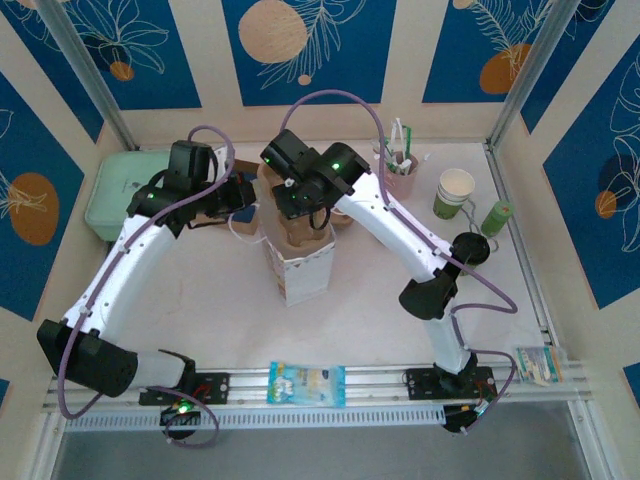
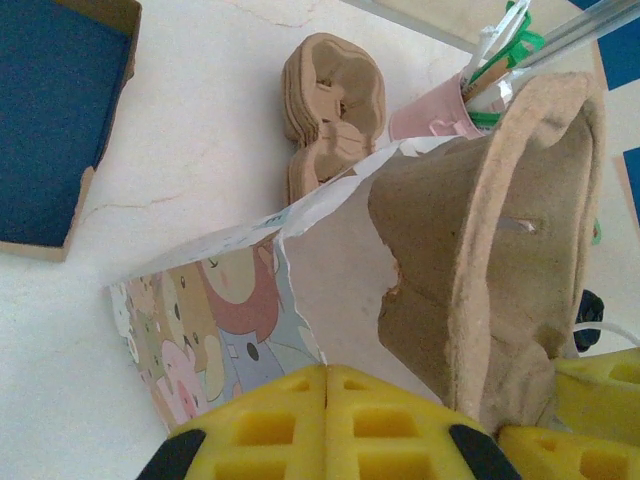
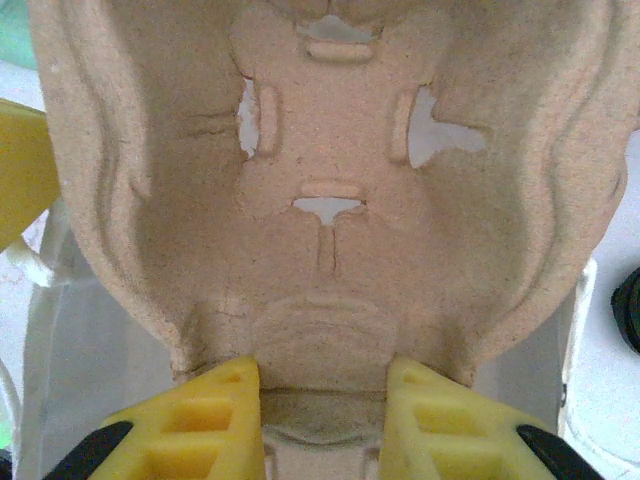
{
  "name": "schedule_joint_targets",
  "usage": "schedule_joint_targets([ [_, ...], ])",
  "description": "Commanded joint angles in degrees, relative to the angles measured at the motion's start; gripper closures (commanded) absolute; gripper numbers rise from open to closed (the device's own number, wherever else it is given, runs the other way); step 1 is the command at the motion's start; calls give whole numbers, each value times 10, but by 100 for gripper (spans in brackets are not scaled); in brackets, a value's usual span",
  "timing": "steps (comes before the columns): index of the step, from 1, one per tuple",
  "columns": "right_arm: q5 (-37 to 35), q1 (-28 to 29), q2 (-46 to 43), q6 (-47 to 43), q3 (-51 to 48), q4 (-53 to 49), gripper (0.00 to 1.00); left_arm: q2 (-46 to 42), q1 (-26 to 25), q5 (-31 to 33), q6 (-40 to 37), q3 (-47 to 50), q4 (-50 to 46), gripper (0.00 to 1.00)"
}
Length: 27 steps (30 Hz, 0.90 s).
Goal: Pack the takeout coffee
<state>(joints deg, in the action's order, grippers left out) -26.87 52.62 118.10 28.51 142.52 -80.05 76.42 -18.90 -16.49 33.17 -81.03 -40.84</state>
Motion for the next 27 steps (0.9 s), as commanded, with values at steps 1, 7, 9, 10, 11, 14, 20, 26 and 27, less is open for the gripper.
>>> schedule_joint_targets([
  [1, -16, 10, 5, 12, 21, -15, 74, -18, -4, 2, 9, 6, 11, 97],
  [7, -20, 17, 4, 17, 20, -29, 74, -22, -6, 3, 13, 9, 14, 97],
  [9, -21, 21, 3, 17, 17, -31, 74, -24, -6, 5, 13, 9, 13, 97],
  [10, -22, 23, 4, 19, 16, -33, 74, -25, -6, 7, 14, 10, 13, 97],
  [11, -23, 23, 3, 19, 14, -34, 74, -25, -6, 8, 14, 10, 12, 97],
  [14, -26, 26, 0, 22, 4, -34, 74, -28, -6, 10, 15, 10, 10, 98],
  [20, -23, 26, 0, 23, -4, -29, 74, -33, -9, 8, 19, 14, 14, 98],
  [26, -12, 26, 11, 29, -9, -30, 74, -38, -13, 7, 22, 22, 18, 97],
  [27, -11, 26, 11, 29, -11, -31, 74, -39, -13, 7, 22, 24, 18, 97],
])
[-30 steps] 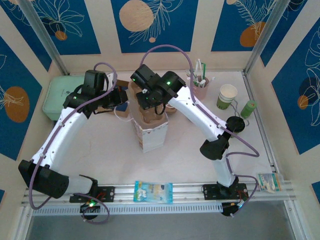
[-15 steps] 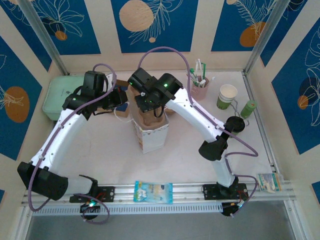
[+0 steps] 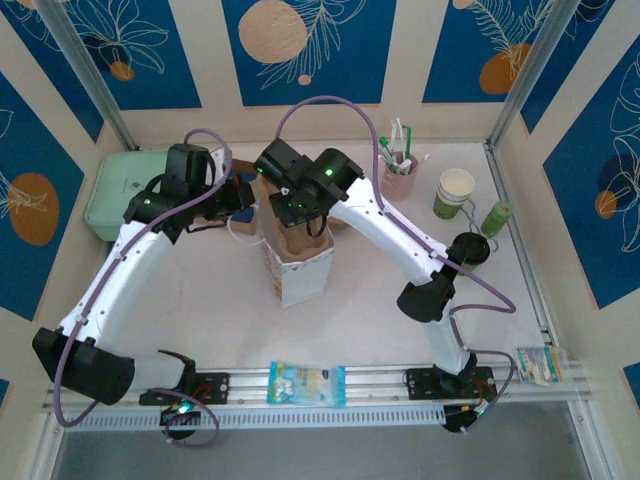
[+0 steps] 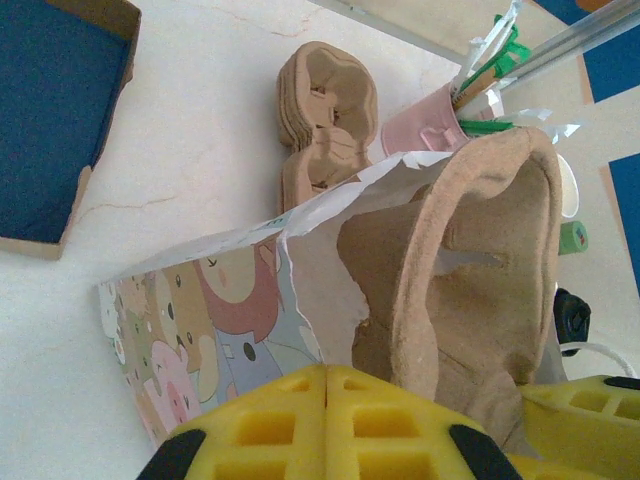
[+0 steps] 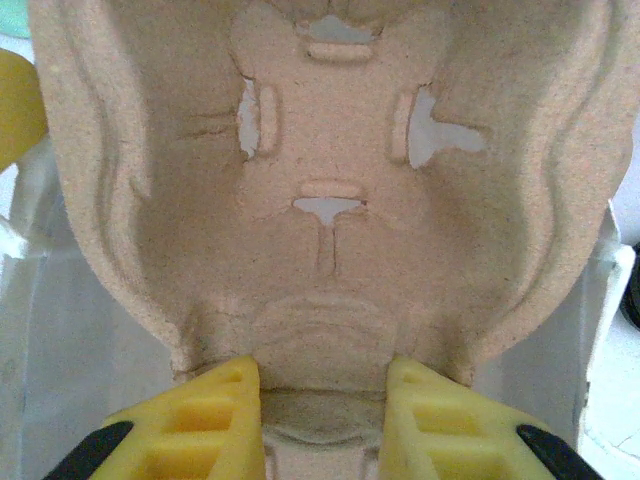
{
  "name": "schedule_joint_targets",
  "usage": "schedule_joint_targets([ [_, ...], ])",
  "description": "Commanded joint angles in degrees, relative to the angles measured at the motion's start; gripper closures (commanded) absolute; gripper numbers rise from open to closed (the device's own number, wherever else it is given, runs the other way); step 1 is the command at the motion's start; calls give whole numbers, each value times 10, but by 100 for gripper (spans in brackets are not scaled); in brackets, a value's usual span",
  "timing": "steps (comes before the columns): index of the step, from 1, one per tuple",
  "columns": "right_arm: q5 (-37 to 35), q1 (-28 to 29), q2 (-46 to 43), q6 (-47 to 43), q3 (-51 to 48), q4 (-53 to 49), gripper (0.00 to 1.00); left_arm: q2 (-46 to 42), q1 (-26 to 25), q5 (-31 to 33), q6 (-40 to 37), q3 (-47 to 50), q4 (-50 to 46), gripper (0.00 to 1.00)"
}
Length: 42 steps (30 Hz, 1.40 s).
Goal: Pack the takeout coffee
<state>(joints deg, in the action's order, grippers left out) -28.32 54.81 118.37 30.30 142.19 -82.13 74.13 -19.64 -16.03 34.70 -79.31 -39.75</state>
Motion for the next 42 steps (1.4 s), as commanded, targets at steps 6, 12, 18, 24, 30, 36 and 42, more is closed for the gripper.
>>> schedule_joint_targets([
  [6, 6, 4, 1, 17, -18, -10, 74, -22, -7, 3, 8, 13, 11, 95],
  [12, 60, 4, -2, 10, -22, 2, 74, -25, -7, -2, 9, 18, 14, 93],
  [18, 42, 6, -2, 16, -24, -11, 74, -32, -7, 0, 12, 26, 16, 91],
  [24, 24, 11, -5, 23, -24, -25, 74, -35, -7, 0, 11, 25, 16, 90],
  [30, 22, 15, -14, 29, -49, -26, 74, -34, -7, -1, 10, 26, 18, 90],
  [36, 33, 16, -35, 33, -87, -6, 74, -35, -7, -1, 11, 33, 19, 90],
  [42, 42, 11, -46, 33, -120, 15, 74, -36, -7, -6, 14, 37, 24, 90],
])
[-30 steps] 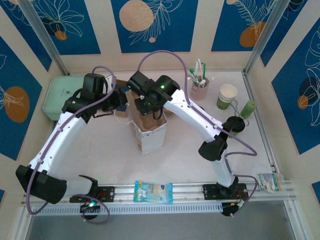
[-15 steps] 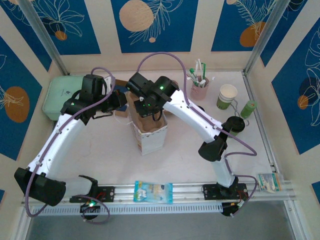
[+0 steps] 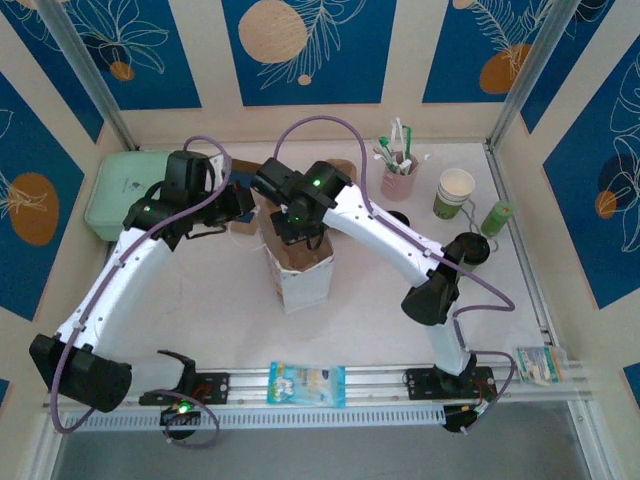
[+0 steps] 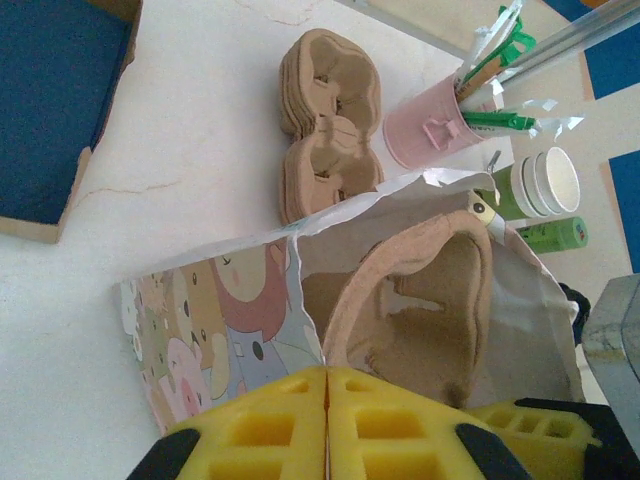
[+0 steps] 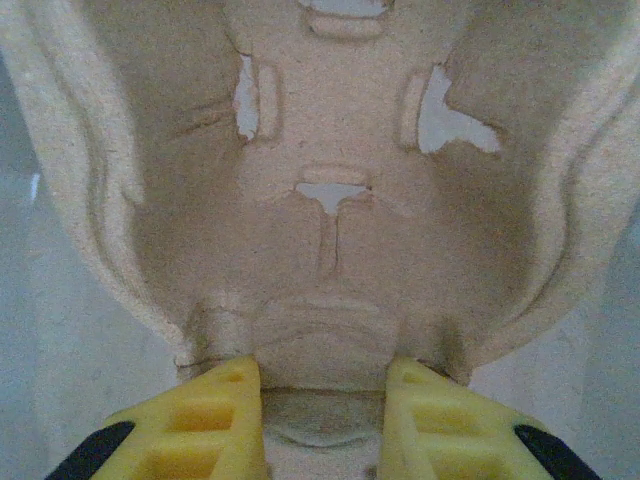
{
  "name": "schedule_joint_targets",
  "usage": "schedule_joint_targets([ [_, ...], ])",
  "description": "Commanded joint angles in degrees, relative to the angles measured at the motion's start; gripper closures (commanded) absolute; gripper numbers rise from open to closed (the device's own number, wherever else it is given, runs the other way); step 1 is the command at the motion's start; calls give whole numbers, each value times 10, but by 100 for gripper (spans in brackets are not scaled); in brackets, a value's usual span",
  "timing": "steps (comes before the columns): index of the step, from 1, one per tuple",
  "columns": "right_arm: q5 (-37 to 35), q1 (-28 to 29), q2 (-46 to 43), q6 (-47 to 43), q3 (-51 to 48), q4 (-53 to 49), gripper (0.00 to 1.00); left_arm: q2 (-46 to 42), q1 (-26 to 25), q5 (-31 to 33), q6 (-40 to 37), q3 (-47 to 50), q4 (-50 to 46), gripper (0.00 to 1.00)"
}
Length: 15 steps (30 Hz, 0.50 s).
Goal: Pack the takeout coffee
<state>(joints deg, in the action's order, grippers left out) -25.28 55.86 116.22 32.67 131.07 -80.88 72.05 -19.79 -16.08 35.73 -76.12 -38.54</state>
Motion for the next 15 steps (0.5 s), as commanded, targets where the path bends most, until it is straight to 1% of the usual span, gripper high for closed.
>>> schedule_joint_targets([
  [1, 12, -2, -25, 9, -11, 5, 74, -17, -5, -5, 3, 5, 12, 90],
  [15, 35, -5, -34, 16, -60, 26, 74, -24, -7, -4, 6, 22, 16, 90],
])
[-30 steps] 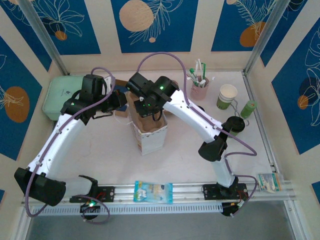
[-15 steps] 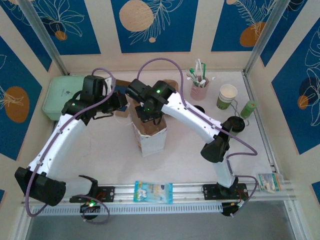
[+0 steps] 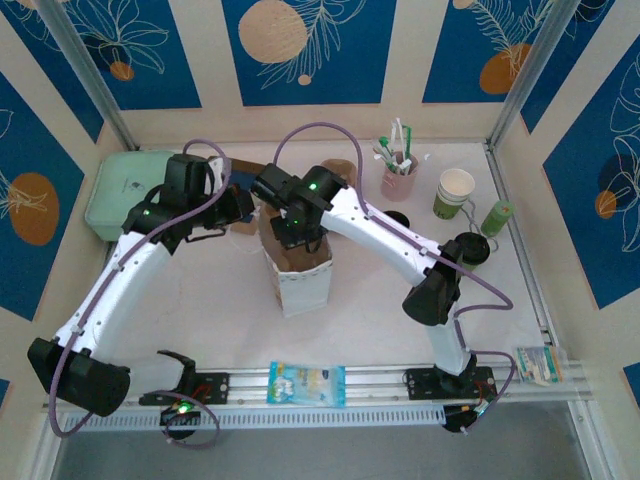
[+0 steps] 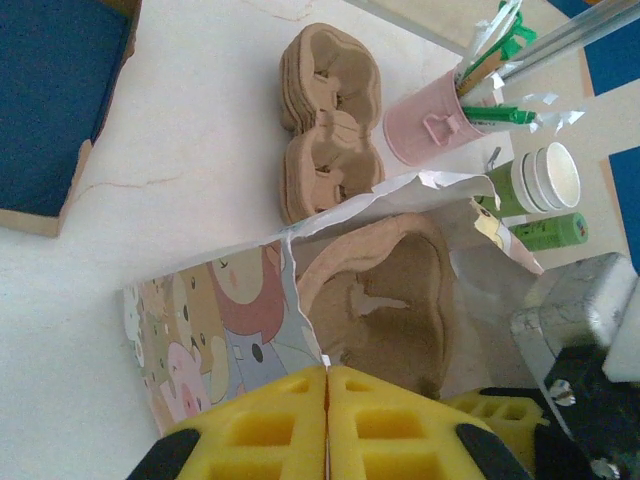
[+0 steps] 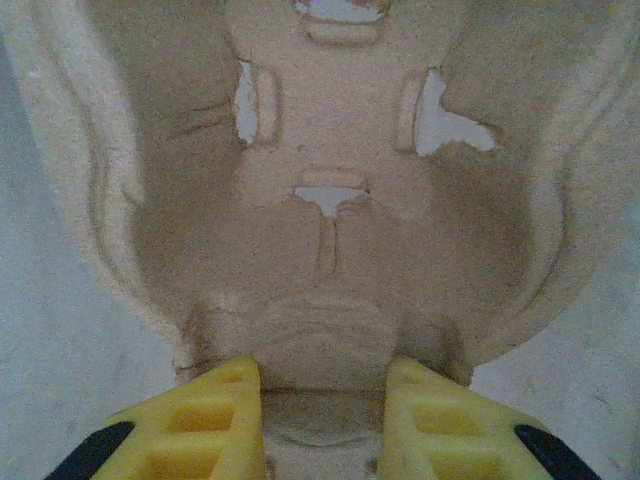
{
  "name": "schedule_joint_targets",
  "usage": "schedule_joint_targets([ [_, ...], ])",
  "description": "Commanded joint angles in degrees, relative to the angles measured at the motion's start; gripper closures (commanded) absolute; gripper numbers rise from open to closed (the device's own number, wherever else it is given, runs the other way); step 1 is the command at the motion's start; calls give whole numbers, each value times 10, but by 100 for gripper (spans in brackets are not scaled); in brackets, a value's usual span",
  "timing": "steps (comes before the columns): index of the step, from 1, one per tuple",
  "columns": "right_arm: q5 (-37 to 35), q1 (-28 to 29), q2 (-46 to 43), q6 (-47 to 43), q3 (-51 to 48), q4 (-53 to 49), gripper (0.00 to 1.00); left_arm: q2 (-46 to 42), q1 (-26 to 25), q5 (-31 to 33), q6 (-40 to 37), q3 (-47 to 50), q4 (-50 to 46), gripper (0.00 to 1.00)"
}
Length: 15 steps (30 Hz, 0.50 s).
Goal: Pack the takeout coffee
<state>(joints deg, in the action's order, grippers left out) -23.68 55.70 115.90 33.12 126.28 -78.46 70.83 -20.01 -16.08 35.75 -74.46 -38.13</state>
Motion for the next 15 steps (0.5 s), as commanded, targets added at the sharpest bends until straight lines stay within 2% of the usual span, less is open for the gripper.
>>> schedule_joint_targets([
  [1, 21, -3, -32, 12, -19, 6, 75, -12, -6, -5, 6, 6, 14, 90],
  [15, 55, -9, -28, 31, -96, 46, 74, -15, -15, -4, 14, 19, 24, 90],
])
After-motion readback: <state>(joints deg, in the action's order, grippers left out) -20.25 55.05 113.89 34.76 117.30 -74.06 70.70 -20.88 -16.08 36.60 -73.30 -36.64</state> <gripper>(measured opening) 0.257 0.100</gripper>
